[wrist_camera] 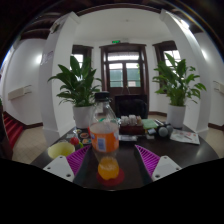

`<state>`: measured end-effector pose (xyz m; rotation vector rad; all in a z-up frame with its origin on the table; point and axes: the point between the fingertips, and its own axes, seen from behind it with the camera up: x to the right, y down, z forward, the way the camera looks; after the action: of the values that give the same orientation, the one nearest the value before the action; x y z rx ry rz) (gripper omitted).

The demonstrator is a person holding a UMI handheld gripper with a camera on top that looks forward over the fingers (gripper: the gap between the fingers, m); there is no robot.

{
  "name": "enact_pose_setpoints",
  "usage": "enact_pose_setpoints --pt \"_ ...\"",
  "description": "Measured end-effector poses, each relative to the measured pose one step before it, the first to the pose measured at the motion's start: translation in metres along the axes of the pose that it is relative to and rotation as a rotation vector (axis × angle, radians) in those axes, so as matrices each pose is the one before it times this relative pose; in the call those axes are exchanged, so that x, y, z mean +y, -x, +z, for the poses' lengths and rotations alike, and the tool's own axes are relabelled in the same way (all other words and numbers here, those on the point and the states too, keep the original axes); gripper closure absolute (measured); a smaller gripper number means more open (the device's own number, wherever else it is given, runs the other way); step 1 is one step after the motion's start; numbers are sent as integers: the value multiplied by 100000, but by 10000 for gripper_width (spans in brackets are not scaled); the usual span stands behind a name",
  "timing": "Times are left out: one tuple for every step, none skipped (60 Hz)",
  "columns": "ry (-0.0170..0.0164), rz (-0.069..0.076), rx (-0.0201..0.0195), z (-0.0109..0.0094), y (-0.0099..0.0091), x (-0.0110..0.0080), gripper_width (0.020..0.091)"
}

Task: Pour water

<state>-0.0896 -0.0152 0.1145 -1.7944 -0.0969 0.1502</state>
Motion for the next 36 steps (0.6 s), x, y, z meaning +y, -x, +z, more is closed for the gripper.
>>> enact_pose_setpoints --pt "861 530 819 -555 -213 348 257" --pt "873 594 979 -568 -269 366 259" --pt "740 609 1042 -530 -314 345 260" --pt "756 501 1056 -985 -268 244 259" --pt "533 470 1144 -523 -333 293 258" --pt "521 339 1277 -386 -429 405 259" --pt "589 351 1081 -484 -385 293 261" --pt "560 352 932 -511 -343 266 261" --pt "584 303 1026 -505 -381 252 259" --pt "647 208 1134 -479 -408 237 261" --pt "519 232 1053 -448 -383 175 257" --pt "182 245 796 -439 -363 71 257" --pt "189 276 608 -966 -317 -89 257" --pt "-54 158 676 -314 -272 11 263" --pt "134 82 735 -385 -291 -49 261" --pt "160 -84 752 -379 -330 -46 262" --pt "21 -148 738 -375 -357 -70 261" --pt "-179 -169 700 -363 -385 -142 258" --pt "-283 -126 782 -346 -403 -184 259" --pt "-297 -99 904 -370 -434 -220 259" --pt "-389 -83 932 -394 -425 -253 260" --pt "-71 -52 834 -854 -465 -486 259" --pt "-621 51 934 -307 -432 -200 261" --pt "-472 46 833 -210 -301 -277 259" --pt "-463 12 757 -301 -345 -275 261" --pt "-575 -59 753 -295 -365 -292 261" --pt "-655 -171 745 -243 -353 -321 262" --pt "-649 -87 751 -222 -352 -338 262" --pt "-605 87 677 -244 -344 -310 261" --pt "-321 274 383 -657 -365 -473 259" --pt "-563 461 416 -128 -278 -257 258" --pt "-602 291 443 -191 -252 -268 258" --pt "-607 136 486 -259 -297 -267 257" --pt "-604 -12 433 -173 -238 -303 258" --pt "-526 -128 360 -195 -209 -278 258" --pt "-460 -234 351 -183 -196 -265 260"
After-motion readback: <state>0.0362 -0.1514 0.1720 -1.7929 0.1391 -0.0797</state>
